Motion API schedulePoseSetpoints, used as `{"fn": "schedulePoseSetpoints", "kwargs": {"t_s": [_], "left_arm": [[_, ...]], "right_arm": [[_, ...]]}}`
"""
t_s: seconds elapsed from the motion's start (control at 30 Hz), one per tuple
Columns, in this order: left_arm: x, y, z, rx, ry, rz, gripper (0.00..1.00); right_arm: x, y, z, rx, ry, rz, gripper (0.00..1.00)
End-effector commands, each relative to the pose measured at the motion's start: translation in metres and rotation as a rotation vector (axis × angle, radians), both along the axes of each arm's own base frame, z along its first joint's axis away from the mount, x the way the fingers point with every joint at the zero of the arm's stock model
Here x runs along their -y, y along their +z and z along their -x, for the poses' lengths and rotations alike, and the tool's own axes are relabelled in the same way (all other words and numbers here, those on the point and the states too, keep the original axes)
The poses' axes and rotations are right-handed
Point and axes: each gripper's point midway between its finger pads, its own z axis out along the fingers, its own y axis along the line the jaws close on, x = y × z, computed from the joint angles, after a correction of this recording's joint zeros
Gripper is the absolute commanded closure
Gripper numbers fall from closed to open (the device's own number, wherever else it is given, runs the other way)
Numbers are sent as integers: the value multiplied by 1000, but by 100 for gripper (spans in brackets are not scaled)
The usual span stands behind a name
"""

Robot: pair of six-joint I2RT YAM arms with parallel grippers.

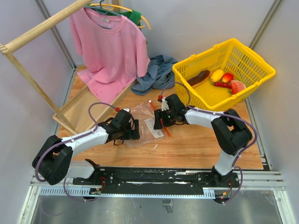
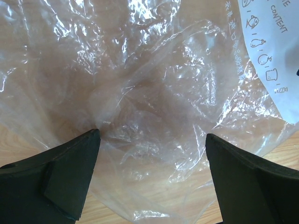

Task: Place the food in the zip-top bag and seal the zipper
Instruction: Pick up the zipper food storage bag at the center of the board.

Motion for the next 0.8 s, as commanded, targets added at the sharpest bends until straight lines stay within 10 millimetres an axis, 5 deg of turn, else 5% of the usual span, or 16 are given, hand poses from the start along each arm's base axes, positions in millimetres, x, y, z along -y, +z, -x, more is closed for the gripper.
{"fn": "schedulePoseSetpoints", "kwargs": {"t_s": [0.0, 0.17, 0.27, 0.57, 0.77], "left_arm": [[-9, -6, 8, -18, 31, -7, 1], [-8, -6, 9, -10, 49, 20, 1], [-10, -7, 12, 1, 60, 35, 1], [4, 17, 0, 75, 72, 136, 1], [11, 68, -19, 163, 171, 238, 1]], "right_arm": [[-2, -6, -1, -26, 20, -34, 37], [-5, -16, 3, -62, 37, -47, 37], [-10, -11, 3, -59, 44, -76, 49], [-15, 44, 1, 64, 68, -150, 98], [-3, 82, 0, 220, 78, -65, 99]]}}
